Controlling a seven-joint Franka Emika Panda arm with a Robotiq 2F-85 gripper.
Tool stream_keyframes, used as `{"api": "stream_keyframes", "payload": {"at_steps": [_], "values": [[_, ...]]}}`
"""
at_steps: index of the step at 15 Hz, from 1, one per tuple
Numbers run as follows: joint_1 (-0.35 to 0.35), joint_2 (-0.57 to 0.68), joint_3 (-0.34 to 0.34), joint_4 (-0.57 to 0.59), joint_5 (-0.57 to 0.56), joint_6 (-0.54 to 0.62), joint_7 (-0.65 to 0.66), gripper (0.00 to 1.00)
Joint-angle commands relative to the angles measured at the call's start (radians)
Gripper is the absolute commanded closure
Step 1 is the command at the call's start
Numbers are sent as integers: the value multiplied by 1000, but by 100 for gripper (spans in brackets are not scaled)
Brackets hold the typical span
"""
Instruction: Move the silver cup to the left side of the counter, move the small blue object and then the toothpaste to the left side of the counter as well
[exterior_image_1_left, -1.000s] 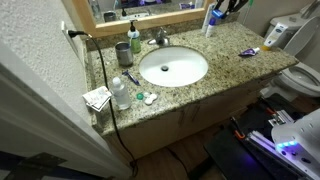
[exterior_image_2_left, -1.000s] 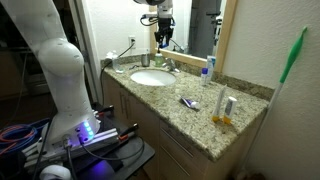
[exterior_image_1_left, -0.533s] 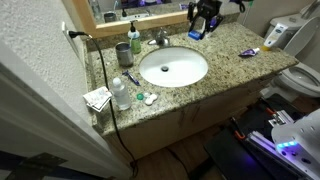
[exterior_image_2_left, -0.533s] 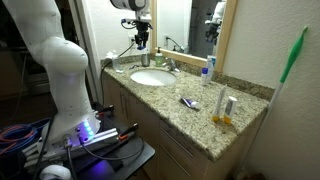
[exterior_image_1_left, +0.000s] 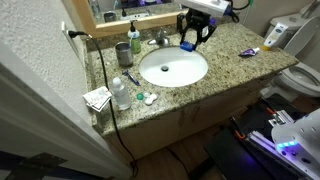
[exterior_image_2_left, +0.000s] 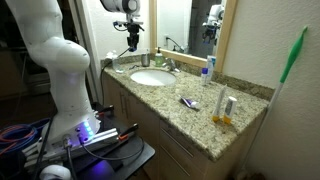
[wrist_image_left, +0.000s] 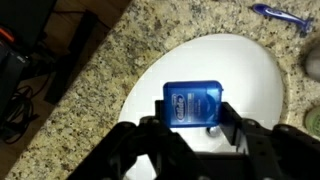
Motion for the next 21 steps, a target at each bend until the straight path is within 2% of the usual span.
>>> {"api": "stream_keyframes", "payload": {"at_steps": [1,4,5,6,8,9,12,13,15,17,18,21], "values": [[51,115,53,80,-25,-1,-8,69],[100,207,81,195,-19,-1,2,69],[94,135,65,105,-8,8,4,69],[106,153,68,127,-8,7,11,44],[108,156,66,126,-8,7,14,44],[107,156,62,135,-28,-27,24,69],[109,161,64,126,3,31,-7,69],[131,277,77,250,-37,59,49,69],[149,354,75,355,-46,66,81,69],[166,408,72,447,9,72,69,69],[168,325,59,339,-11,69,69,44],[182,398,54,432,-2,69,68,44]]}}
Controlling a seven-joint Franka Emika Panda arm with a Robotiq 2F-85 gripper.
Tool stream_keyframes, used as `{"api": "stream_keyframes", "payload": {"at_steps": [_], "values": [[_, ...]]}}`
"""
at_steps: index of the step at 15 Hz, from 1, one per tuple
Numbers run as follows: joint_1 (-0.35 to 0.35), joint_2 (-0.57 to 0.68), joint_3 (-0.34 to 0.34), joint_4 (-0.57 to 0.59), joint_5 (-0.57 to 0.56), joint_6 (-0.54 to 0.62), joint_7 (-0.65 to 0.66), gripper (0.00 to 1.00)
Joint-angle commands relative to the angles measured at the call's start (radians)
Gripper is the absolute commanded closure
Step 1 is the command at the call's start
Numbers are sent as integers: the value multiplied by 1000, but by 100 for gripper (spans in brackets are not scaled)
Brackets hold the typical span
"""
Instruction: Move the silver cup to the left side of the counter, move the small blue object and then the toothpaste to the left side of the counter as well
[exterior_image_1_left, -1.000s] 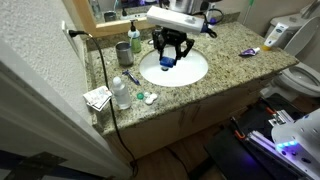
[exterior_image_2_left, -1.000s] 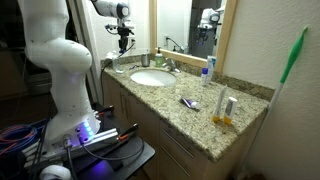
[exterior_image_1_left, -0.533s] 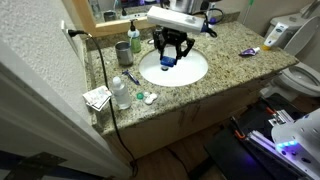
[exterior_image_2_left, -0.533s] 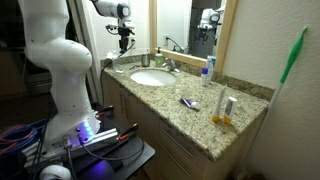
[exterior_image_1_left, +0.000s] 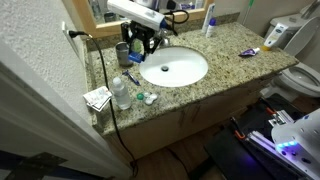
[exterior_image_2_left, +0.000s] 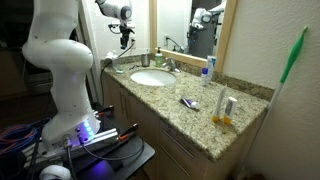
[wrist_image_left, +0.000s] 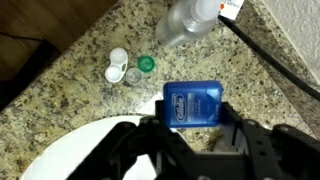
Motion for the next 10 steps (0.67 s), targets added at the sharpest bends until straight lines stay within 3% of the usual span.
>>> {"api": "stream_keyframes", "payload": {"at_steps": [1,2,10], "values": [[20,4,-22,11,7,-5,-4,69],[25,40,-32,43,-13,-54,16,69],[94,375,-84,388,-8,-77,76,69]]}}
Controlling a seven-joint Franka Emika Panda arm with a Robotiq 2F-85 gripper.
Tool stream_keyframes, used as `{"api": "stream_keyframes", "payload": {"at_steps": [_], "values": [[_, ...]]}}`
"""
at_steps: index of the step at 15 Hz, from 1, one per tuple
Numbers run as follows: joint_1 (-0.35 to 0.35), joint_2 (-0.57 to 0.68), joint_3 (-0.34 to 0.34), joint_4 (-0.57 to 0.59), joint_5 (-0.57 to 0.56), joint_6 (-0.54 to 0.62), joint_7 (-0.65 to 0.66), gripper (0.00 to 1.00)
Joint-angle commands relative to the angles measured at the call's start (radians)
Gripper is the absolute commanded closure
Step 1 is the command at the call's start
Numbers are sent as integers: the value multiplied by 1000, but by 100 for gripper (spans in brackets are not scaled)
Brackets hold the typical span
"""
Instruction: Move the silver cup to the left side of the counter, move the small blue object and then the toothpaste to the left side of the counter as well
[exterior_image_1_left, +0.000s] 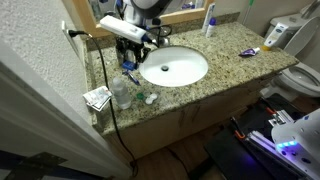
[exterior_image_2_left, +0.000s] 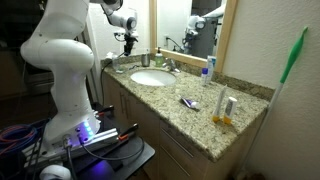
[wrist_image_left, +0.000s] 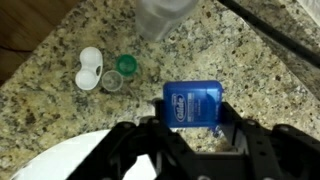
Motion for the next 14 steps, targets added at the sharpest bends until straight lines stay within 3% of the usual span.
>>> {"api": "stream_keyframes", "payload": {"at_steps": [1,2,4,5,14], "values": [[24,42,-22,52,12,-9,-3,69],[29,69,-25,80,12,-8,-2,44],[32,75,-26,82,12,-7,-2,44],[37,75,-33,88,1,-35,10,69],[118,265,-78,256,-41,-24,33,69]]}}
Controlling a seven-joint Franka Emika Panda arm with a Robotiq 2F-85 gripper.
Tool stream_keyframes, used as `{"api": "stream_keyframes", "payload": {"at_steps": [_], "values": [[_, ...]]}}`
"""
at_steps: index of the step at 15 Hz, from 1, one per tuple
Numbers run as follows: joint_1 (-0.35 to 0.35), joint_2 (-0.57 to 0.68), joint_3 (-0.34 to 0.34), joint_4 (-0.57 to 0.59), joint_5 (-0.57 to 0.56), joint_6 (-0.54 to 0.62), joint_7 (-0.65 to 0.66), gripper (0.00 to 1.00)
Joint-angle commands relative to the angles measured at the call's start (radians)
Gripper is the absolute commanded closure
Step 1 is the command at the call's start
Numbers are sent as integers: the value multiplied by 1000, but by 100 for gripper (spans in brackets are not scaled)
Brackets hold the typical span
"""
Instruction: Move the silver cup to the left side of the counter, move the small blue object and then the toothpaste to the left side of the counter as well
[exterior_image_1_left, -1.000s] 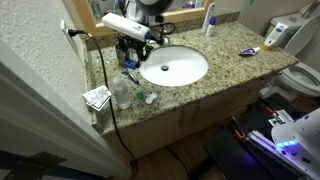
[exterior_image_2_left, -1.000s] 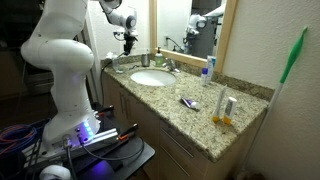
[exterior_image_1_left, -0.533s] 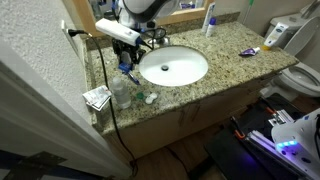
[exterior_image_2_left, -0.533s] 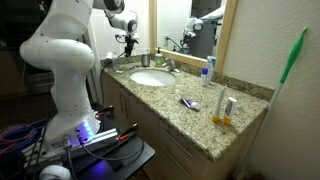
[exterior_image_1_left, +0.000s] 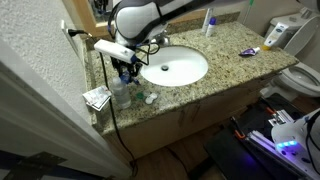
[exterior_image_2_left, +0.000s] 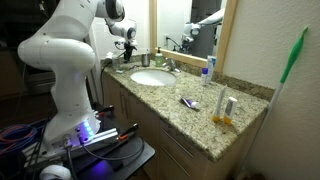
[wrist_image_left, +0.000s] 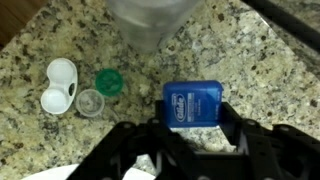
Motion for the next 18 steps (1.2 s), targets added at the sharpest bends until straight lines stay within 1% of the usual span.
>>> {"api": "stream_keyframes", "payload": {"at_steps": [1,7,8,9,10,12,13,15,17,18], "values": [[39,77,-36,106,-34,-6,29,69],[70,145,-71,197,-68,-17,76,69],[76,152,-78,208,-74,-20,88,19],[76,159,-79,220,-74,-22,92,18],[77,167,-80,235,-74,-26,96,14],[76,168,-79,243,-71,-24,100,0],[75,162,-78,243,-68,-32,105,0],[75,111,-80,202,-68,-75,124,0],[61,13,-71,127,-56,-200,143,0],[54,-14,-62,119,-49,-272,137,0]]}}
